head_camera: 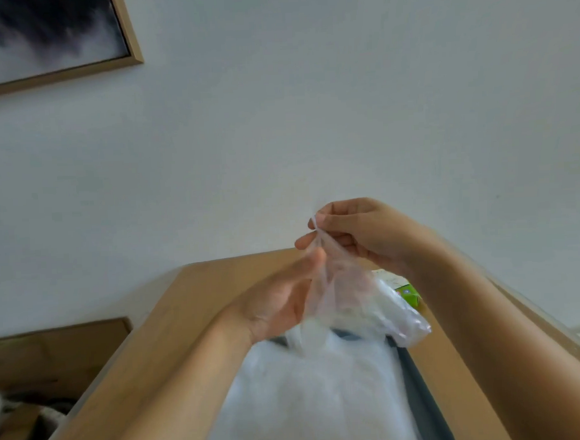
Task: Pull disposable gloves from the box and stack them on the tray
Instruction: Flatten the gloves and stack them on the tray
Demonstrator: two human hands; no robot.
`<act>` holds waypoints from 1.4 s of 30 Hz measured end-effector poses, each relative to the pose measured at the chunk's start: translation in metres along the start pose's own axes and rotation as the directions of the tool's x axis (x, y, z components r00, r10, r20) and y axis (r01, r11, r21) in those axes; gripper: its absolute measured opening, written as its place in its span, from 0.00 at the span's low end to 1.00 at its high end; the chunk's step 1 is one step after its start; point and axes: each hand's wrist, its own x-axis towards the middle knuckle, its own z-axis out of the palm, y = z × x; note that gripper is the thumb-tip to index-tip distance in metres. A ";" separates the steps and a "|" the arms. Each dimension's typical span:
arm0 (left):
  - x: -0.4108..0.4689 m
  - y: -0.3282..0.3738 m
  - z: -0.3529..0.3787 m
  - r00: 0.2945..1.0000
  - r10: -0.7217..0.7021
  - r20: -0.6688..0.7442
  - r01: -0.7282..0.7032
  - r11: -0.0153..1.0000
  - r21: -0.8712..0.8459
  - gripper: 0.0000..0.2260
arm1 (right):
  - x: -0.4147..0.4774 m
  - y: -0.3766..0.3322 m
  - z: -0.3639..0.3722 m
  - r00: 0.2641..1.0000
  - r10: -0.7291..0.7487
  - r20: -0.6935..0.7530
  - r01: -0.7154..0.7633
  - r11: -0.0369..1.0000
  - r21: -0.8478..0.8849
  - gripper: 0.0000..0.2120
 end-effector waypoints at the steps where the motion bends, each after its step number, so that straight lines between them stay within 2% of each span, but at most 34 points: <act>1: -0.007 -0.005 0.003 0.998 -0.033 -0.048 0.035 0.999 0.035 0.11 | -0.001 0.006 0.006 1.000 0.001 -0.031 -0.003 0.998 -0.068 0.08; 4: -0.027 -0.017 0.007 0.970 -0.109 -0.216 0.106 0.994 -0.026 0.12 | -0.011 0.023 0.021 0.982 -0.039 -0.183 -0.003 0.975 -0.221 0.07; 6: -0.039 -0.021 0.006 0.953 -0.141 -0.266 0.118 0.988 -0.103 0.15 | -0.026 0.029 0.024 0.958 -0.178 -0.225 0.078 0.916 -0.394 0.14; 8: -0.049 -0.023 0.003 0.932 -0.168 -0.321 0.109 0.975 -0.195 0.18 | -0.048 0.028 0.021 0.944 -0.314 -0.104 0.185 0.761 -0.622 0.22; 9: -0.056 -0.023 0.000 0.922 -0.177 -0.345 0.091 0.964 -0.250 0.19 | -0.060 0.028 0.023 0.943 -0.334 -0.002 0.235 0.669 -0.705 0.24; 11: -0.067 -0.022 -0.002 0.911 -0.195 -0.364 0.063 0.937 -0.344 0.20 | -0.079 0.030 0.024 0.947 -0.284 0.152 0.276 0.473 -0.837 0.26; 13: -0.076 -0.020 0.000 0.916 -0.193 -0.352 0.052 0.926 -0.374 0.21 | -0.089 0.038 0.025 0.952 -0.228 0.205 0.273 0.321 -0.907 0.28; 15: -0.084 -0.020 0.001 0.929 -0.167 -0.331 0.042 0.935 -0.352 0.20 | -0.093 0.045 0.027 0.940 -0.278 0.197 0.273 0.269 -0.924 0.26; 19: -0.099 -0.022 0.001 0.941 -0.120 -0.315 0.025 0.957 -0.288 0.17 | -0.092 0.048 0.033 0.872 -0.473 0.126 0.276 0.262 -0.925 0.13; 20: -0.102 -0.023 0.000 0.946 -0.123 -0.300 0.034 0.959 -0.283 0.17 | -0.091 0.048 0.033 0.864 -0.498 0.073 0.263 0.322 -0.910 0.10; 21: -0.106 -0.023 0.000 0.949 -0.129 -0.286 0.046 0.959 -0.281 0.17 | -0.090 0.046 0.034 0.875 -0.484 -0.003 0.234 0.428 -0.873 0.08; 23: -0.111 -0.025 -0.006 0.941 -0.163 -0.296 0.078 0.958 -0.277 0.19 | -0.087 0.041 0.038 0.921 -0.355 -0.157 0.145 0.689 -0.710 0.08; 24: -0.114 -0.025 -0.009 0.936 -0.172 -0.306 0.089 0.959 -0.268 0.20 | -0.085 0.038 0.040 0.930 -0.291 -0.223 0.099 0.786 -0.610 0.10; 26: -0.123 -0.023 -0.013 0.925 -0.205 -0.320 0.145 0.969 -0.200 0.22 | -0.081 0.032 0.047 0.934 -0.162 -0.318 0.021 0.915 -0.403 0.14; 27: -0.128 -0.020 -0.013 0.910 -0.228 -0.347 0.201 0.973 -0.113 0.20 | -0.079 0.030 0.050 0.933 -0.114 -0.340 -0.008 0.941 -0.337 0.15; 29: -0.138 -0.012 -0.017 0.844 -0.243 -0.478 0.356 0.921 0.160 0.16 | -0.075 0.028 0.055 0.936 -0.084 -0.343 -0.056 0.923 -0.380 0.16; 31: -0.143 -0.004 -0.030 0.770 -0.120 -0.626 0.434 0.818 0.378 0.16 | -0.073 0.026 0.058 0.951 -0.105 -0.292 -0.094 0.798 -0.595 0.15; 32: -0.145 0.000 -0.036 0.736 -0.014 -0.676 0.418 0.795 0.439 0.19 | -0.073 0.023 0.062 0.961 -0.115 -0.251 -0.095 0.717 -0.691 0.14; 34: -0.148 0.017 -0.035 0.705 0.180 -0.686 0.281 0.817 0.503 0.24 | -0.076 0.016 0.073 0.982 -0.126 -0.143 -0.040 0.596 -0.802 0.13; 35: -0.147 0.024 -0.033 0.726 0.242 -0.644 0.199 0.822 0.534 0.30 | -0.077 0.013 0.079 0.988 -0.127 -0.091 -0.005 0.558 -0.830 0.14; 36: -0.144 0.030 -0.029 0.780 0.280 -0.560 0.113 0.817 0.566 0.38 | -0.079 0.008 0.085 0.991 -0.129 -0.048 0.028 0.534 -0.845 0.14; 37: -0.139 0.035 -0.023 0.847 0.287 -0.448 0.054 0.791 0.609 0.43 | -0.079 0.003 0.091 0.992 -0.123 -0.010 0.056 0.525 -0.849 0.14; 38: -0.134 0.038 -0.014 0.908 0.256 -0.332 0.023 0.761 0.649 0.43 | -0.079 -0.002 0.096 0.994 -0.108 0.022 0.076 0.521 -0.850 0.14; 40: -0.122 0.039 -0.003 0.973 0.144 -0.182 0.041 0.665 0.746 0.37 | -0.079 -0.013 0.103 0.995 -0.070 0.075 0.100 0.504 -0.858 0.14; 42: -0.113 0.038 -0.001 0.995 0.051 -0.085 0.040 0.576 0.817 0.26 | -0.080 -0.024 0.105 0.991 -0.045 0.125 0.130 0.505 -0.853 0.12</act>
